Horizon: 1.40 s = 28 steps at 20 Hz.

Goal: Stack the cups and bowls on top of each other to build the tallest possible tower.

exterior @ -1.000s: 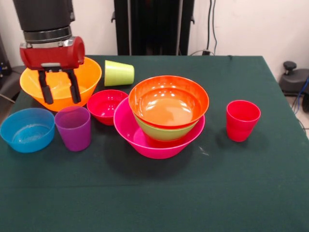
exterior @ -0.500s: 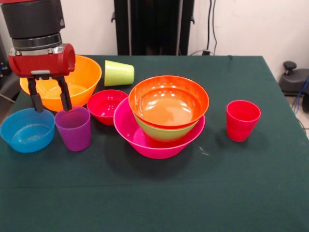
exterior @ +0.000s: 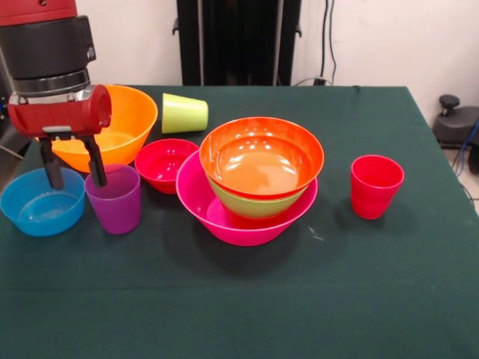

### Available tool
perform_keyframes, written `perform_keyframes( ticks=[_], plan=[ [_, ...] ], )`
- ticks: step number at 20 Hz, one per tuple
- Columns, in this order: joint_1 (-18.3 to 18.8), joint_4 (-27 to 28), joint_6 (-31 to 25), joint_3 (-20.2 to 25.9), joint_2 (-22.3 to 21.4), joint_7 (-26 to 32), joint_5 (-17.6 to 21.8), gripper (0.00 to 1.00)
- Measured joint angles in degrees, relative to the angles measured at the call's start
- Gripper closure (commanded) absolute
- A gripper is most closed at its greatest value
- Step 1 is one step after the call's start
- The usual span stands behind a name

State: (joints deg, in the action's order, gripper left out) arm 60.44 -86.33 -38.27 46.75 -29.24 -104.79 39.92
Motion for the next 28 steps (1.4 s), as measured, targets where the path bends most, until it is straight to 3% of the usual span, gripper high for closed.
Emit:
perform_keyframes(
  ticks=[28],
  plan=[
    [1.86, 2.77, 0.0, -1.22, 1.96, 0.68, 2.08, 0.0]
  ],
)
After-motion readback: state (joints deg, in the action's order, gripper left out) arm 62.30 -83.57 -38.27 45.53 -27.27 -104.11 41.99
